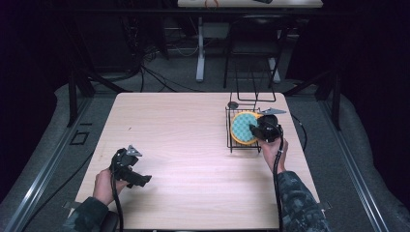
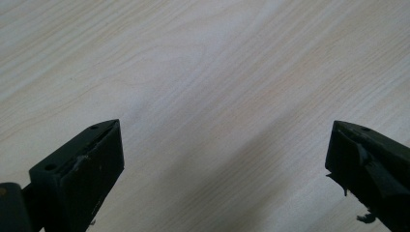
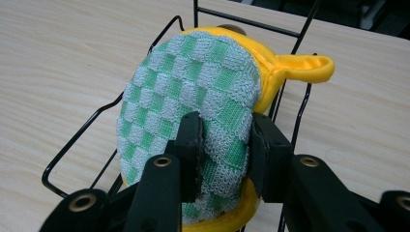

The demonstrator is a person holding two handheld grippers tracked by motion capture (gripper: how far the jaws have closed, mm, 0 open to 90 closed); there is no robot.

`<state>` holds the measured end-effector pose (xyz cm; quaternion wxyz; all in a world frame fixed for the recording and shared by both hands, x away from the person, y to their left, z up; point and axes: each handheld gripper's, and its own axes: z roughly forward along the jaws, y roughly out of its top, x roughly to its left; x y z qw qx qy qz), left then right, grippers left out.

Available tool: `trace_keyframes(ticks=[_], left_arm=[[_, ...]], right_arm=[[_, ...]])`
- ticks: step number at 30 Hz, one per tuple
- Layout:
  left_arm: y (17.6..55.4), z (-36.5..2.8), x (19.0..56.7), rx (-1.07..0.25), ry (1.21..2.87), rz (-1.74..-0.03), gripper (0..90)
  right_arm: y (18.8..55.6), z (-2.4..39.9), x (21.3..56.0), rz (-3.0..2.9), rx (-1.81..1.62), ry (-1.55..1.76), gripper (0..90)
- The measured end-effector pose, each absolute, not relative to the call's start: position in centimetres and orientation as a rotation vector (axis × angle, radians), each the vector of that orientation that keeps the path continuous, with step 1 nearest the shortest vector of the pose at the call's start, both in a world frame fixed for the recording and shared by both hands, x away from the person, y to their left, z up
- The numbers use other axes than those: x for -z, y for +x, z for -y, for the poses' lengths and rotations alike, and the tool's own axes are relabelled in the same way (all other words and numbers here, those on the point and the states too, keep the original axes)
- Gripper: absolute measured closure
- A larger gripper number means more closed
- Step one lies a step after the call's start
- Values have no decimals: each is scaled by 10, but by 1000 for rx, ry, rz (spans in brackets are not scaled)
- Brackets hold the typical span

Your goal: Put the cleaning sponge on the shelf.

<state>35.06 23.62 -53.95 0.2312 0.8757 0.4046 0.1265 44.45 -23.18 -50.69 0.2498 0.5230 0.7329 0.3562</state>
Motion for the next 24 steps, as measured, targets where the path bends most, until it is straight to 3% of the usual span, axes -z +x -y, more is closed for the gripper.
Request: trace_keyframes(ticks=[24], left_arm=[[351,-236,540,-340,2415,-1115,3]], right_arm=[[454,242,521,-1974,-1006,1527,611]])
